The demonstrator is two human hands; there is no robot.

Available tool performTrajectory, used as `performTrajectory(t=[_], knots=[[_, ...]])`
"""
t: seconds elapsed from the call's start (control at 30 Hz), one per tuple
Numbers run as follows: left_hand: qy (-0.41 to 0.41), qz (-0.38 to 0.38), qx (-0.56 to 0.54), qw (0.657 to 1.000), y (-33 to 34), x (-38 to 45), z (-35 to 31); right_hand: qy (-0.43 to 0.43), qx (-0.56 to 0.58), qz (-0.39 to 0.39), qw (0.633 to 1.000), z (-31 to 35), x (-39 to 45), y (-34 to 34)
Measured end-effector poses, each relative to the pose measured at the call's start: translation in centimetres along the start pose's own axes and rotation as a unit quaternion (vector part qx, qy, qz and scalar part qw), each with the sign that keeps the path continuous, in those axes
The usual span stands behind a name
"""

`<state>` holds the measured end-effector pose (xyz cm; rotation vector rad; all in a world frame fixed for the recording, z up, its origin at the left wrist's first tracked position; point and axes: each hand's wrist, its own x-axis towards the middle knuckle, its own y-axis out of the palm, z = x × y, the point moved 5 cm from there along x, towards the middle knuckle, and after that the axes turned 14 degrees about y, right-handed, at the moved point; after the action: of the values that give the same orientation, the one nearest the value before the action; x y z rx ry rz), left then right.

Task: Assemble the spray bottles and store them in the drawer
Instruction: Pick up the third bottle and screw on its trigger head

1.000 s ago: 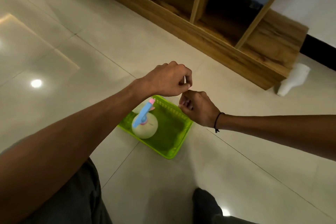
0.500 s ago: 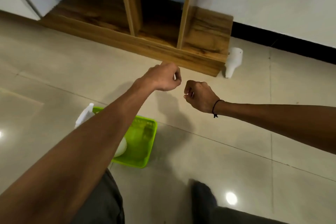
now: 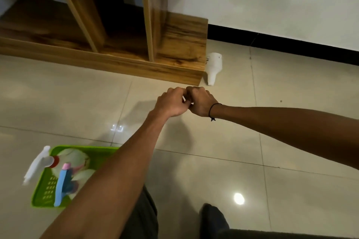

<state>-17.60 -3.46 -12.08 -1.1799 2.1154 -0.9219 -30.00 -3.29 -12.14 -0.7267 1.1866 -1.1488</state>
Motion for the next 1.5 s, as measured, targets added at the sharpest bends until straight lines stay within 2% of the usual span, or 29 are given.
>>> performTrajectory(t=[0.1, 0.27, 0.5, 0.67, 0.9, 1.1, 1.3, 1.5], knots=[[-0.030, -0.012, -0.083, 0.996, 0.9, 1.5, -0.7, 0.004, -0.024, 0.005, 1.000, -1.3, 1.0, -1.5], [-0.032, -0.042, -0.129, 0.990, -0.3, 4.4, -1.9, 0.033, -0.015, -0.006, 0.999, -3.1, 2.8, -4.2], [-0.048, -0.055, -0.238, 0.968, -1.5, 8.0, -3.3, 0.149, 0.033, -0.030, 0.988, -6.2, 5.7, -7.4], [-0.022, -0.051, -0.228, 0.972, -1.8, 12.1, -2.9, 0.274, 0.129, -0.037, 0.952, -9.5, 10.0, -7.6], [0.003, -0.029, -0.193, 0.981, -1.2, 16.3, -1.2, 0.362, 0.167, 0.006, 0.917, -11.0, 14.1, -3.9], [0.026, -0.003, -0.174, 0.984, 0.1, 18.4, -1.2, 0.376, 0.149, -0.006, 0.914, -10.8, 15.6, -1.7], [0.047, -0.016, -0.185, 0.981, -0.3, 18.1, -0.3, 0.373, 0.123, -0.046, 0.918, -10.8, 15.3, -1.9], [0.051, -0.006, -0.203, 0.978, -1.3, 16.3, -1.1, 0.308, 0.094, -0.126, 0.938, -10.8, 12.3, -5.0]])
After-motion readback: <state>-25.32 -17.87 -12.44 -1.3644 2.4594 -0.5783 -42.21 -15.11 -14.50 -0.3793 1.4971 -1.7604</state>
